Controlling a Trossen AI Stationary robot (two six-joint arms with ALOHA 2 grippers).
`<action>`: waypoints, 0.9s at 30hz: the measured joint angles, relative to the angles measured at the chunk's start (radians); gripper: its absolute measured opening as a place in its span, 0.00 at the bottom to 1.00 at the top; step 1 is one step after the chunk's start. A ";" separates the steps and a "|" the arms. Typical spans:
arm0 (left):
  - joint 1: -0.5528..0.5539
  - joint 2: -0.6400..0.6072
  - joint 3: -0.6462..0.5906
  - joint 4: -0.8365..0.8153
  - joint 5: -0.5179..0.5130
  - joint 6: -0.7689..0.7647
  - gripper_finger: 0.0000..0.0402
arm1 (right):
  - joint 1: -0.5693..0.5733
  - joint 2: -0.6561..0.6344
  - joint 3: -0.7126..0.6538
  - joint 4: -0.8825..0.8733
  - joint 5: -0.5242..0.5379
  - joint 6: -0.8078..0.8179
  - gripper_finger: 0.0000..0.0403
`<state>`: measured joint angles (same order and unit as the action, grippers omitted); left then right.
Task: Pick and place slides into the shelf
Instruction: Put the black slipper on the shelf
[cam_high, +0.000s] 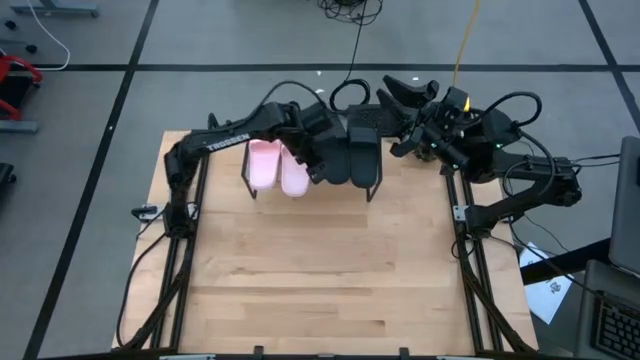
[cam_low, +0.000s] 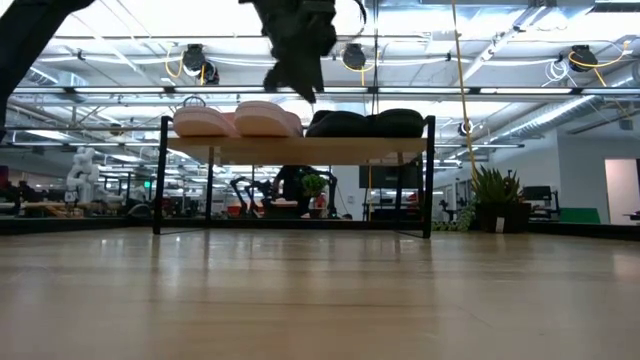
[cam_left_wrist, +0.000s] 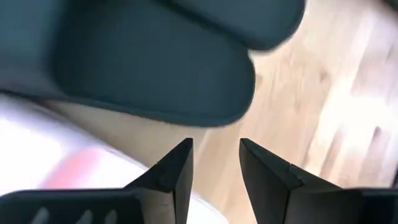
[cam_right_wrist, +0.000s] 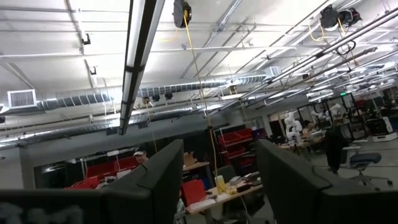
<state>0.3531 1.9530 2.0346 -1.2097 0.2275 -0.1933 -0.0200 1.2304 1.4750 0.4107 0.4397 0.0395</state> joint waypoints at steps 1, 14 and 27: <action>0.000 -0.015 0.000 0.013 -0.017 0.000 0.32 | 0.000 0.000 0.000 0.000 0.000 0.000 0.48; -0.002 0.029 0.001 0.169 -0.027 0.023 0.32 | 0.003 0.002 0.000 0.005 0.000 0.011 0.48; -0.007 0.089 -0.034 0.090 0.002 0.009 0.32 | 0.019 0.002 0.000 -0.002 0.000 0.027 0.48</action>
<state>0.3463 2.0418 2.0003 -1.1197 0.2295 -0.1846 -0.0014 1.2327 1.4750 0.4088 0.4394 0.0666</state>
